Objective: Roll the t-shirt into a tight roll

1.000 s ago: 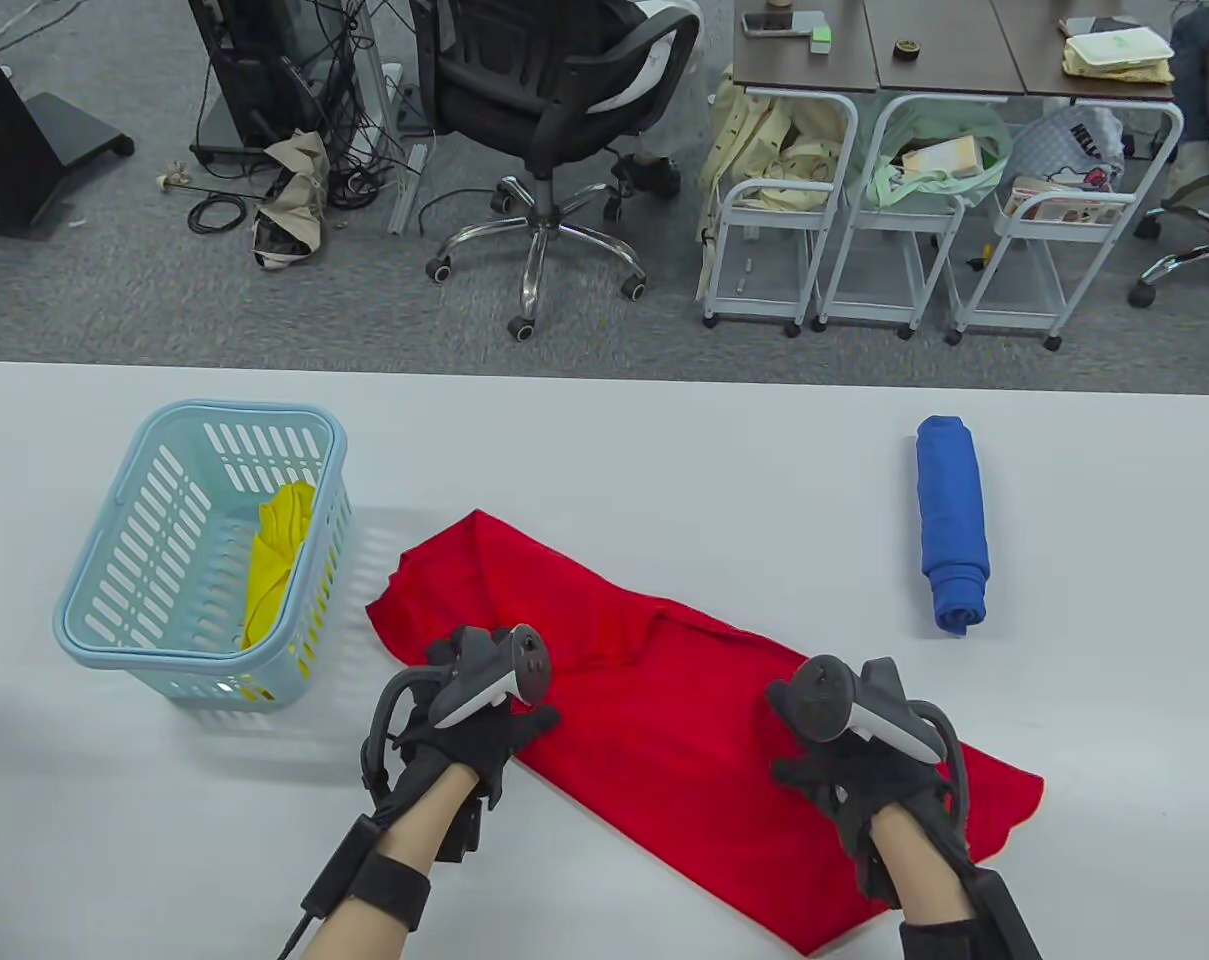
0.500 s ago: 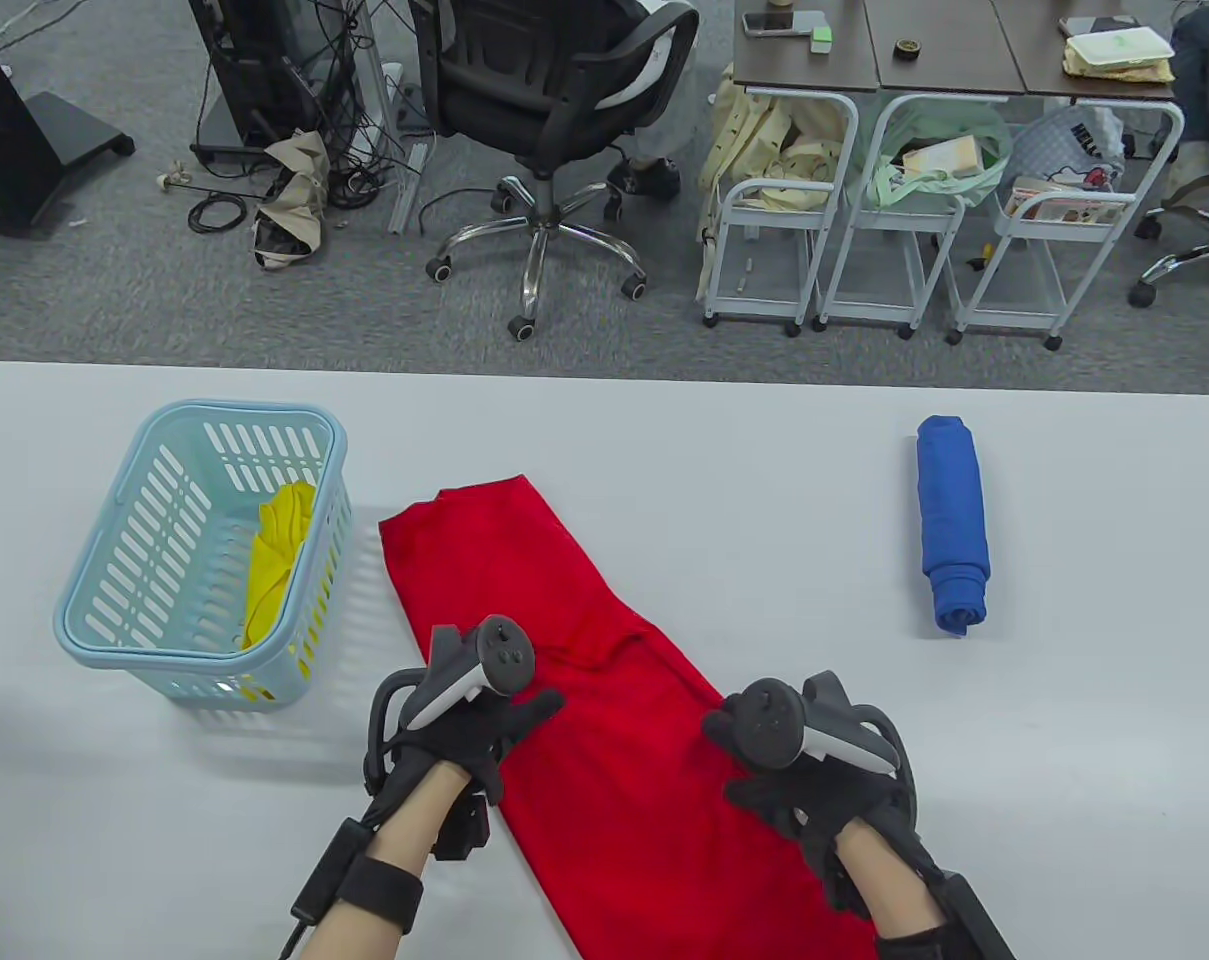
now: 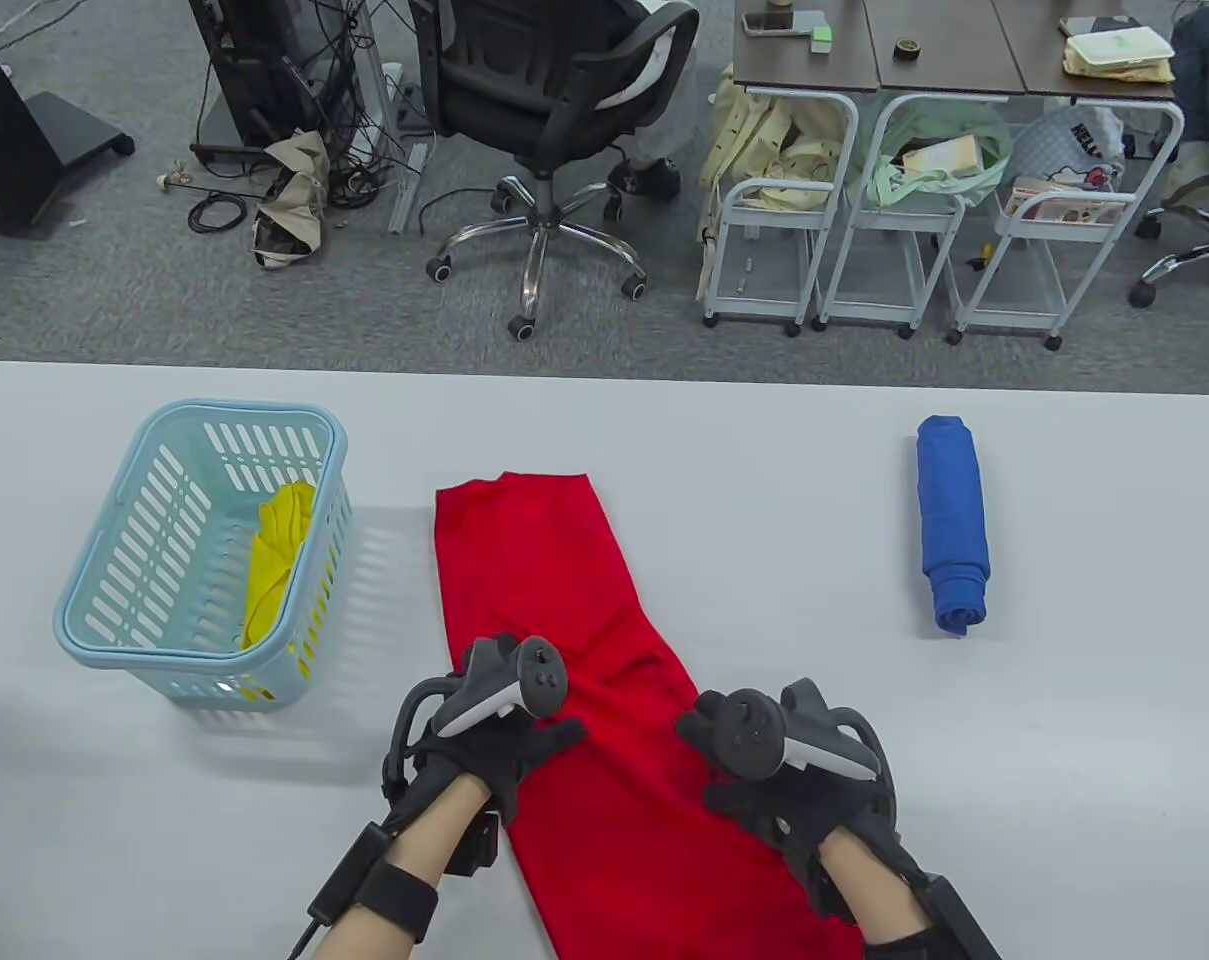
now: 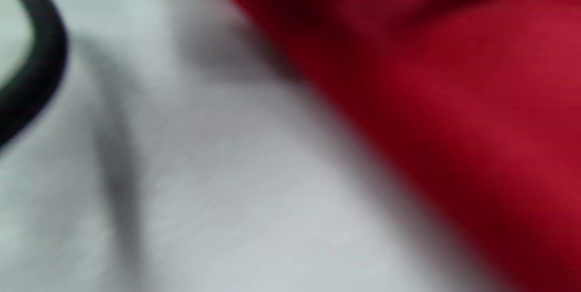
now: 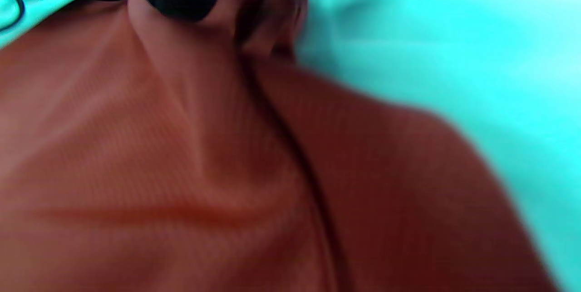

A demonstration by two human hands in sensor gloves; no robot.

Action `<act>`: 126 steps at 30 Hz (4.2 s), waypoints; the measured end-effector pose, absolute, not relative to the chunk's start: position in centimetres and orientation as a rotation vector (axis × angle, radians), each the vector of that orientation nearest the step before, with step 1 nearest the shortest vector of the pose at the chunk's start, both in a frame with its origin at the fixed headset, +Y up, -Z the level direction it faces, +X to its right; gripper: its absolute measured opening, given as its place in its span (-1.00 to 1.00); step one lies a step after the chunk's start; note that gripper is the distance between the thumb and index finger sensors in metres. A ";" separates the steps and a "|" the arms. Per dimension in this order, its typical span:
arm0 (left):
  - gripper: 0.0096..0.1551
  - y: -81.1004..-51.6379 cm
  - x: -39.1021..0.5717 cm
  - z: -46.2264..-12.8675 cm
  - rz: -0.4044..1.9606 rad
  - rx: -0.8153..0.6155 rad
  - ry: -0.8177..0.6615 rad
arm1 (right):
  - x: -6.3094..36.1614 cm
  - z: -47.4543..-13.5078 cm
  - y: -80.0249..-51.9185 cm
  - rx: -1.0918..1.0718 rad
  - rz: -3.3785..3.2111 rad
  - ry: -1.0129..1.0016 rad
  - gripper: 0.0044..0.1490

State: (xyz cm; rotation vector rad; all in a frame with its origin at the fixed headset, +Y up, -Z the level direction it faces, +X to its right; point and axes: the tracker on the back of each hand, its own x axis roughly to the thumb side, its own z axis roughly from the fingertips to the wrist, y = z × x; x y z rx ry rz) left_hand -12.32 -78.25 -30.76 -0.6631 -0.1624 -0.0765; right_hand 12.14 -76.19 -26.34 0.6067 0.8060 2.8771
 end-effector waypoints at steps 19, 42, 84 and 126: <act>0.10 -78.5 -8.6 -29.1 -0.171 -0.623 -0.463 | 14.7 -27.8 -73.2 0.460 2.789 0.659 -0.39; 0.07 -79.2 -8.5 -29.2 -0.090 -0.702 -0.503 | 17.8 -32.0 -75.4 0.080 2.794 0.553 -0.46; -0.61 -73.8 5.5 -34.1 0.149 -0.434 -0.430 | 25.7 -30.6 -71.8 -0.401 2.609 0.427 -0.37; 0.06 -75.7 -12.9 -31.8 -0.197 -0.638 -0.134 | 19.2 -32.7 -77.5 -0.082 2.862 0.871 0.05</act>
